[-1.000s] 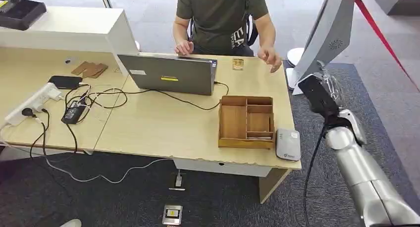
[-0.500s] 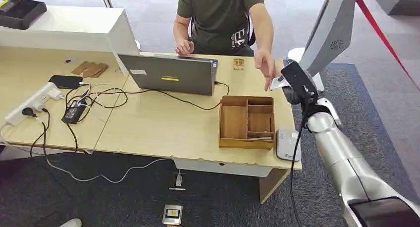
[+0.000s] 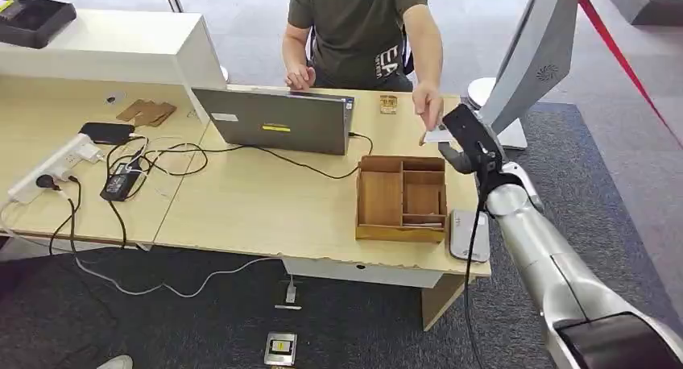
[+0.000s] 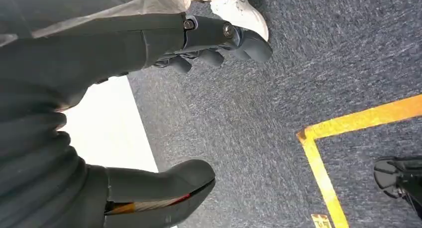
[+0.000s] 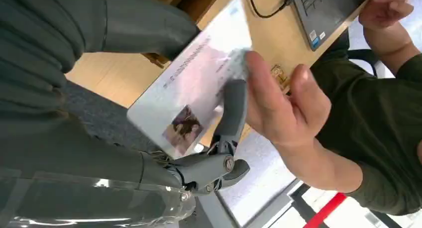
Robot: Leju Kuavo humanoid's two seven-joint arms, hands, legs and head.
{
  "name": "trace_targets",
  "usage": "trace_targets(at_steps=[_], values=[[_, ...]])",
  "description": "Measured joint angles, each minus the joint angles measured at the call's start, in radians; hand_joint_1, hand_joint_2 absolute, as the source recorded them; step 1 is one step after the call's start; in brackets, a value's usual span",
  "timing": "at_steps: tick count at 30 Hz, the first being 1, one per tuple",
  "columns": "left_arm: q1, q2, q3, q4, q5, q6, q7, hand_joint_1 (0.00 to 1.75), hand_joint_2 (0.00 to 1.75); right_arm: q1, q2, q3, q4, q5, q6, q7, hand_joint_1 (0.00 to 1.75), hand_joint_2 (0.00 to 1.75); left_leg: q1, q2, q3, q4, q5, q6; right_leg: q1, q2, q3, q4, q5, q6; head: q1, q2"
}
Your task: Pass the card to the sensor for recognition and then transmit it.
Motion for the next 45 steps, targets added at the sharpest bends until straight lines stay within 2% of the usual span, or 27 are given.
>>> trace_targets(at_steps=[8,14,19,21,25,30,34,39,45], values=[[0.000,0.000,0.000,0.000,0.000,0.000,0.003,0.00,1.75,-0.003,0.001,0.023,0.016,-0.011,-0.024,0.002,0.00,1.75,0.000,0.000,0.000,0.000,0.000,0.000,0.000,0.000,0.000,0.000,0.000,0.000,0.000,0.000],[0.001,0.000,0.000,0.000,0.000,0.000,0.003,0.00,1.75,-0.004,0.000,0.046,0.006,0.000,-0.105,-0.018,0.00,1.75,0.000,0.000,0.000,0.000,0.000,0.000,0.000,0.000,0.000,0.000,0.000,0.000,0.000,0.000],[0.001,0.000,0.000,0.000,0.000,0.000,0.006,0.00,1.75,0.018,-0.013,0.062,-0.061,0.001,-0.157,-0.028,0.00,1.75,0.000,0.000,0.000,0.000,0.000,0.000,0.000,0.000,0.000,0.000,0.000,0.000,0.000,0.000],[0.001,0.000,0.000,0.000,0.000,0.000,0.010,0.00,1.75,0.048,-0.028,0.067,-0.120,0.016,-0.173,0.006,0.00,1.75,0.000,0.000,0.001,0.000,0.000,0.000,0.000,0.000,0.000,-0.001,0.000,0.000,0.000,0.000],[0.004,0.000,0.003,0.000,0.001,0.000,0.014,0.00,1.75,0.158,-0.080,0.072,-0.311,0.124,-0.160,0.124,0.00,1.75,0.000,0.000,0.001,0.000,0.000,0.000,0.001,0.000,0.001,-0.001,0.000,0.000,0.000,0.000],[0.004,0.000,0.003,0.000,0.001,0.000,0.018,0.00,1.75,0.251,-0.130,0.073,-0.492,0.181,-0.140,0.169,0.00,1.75,0.000,0.000,0.001,0.000,0.000,0.000,0.001,0.000,0.000,-0.001,0.000,0.000,0.000,0.000],[0.006,0.000,0.004,0.000,0.001,0.000,0.018,0.00,1.75,0.373,-0.169,0.062,-0.675,0.291,-0.067,0.235,0.00,1.75,0.001,-0.001,0.002,0.000,-0.001,0.000,0.001,0.000,0.002,-0.002,-0.001,0.000,0.000,0.000],[0.007,0.000,0.005,0.000,0.001,0.000,0.018,0.00,1.75,0.495,-0.194,0.046,-0.829,0.344,-0.030,0.254,0.00,1.75,0.001,0.000,0.002,0.000,-0.001,-0.001,0.001,0.000,0.001,-0.001,-0.001,0.000,0.000,0.000],[0.005,0.000,0.011,0.000,0.000,0.000,0.018,0.00,1.75,0.576,-0.196,0.037,-0.909,0.411,0.000,0.250,0.00,1.75,0.001,0.001,0.002,0.000,-0.001,-0.001,0.001,0.000,0.001,-0.001,-0.001,-0.001,0.000,0.000]])
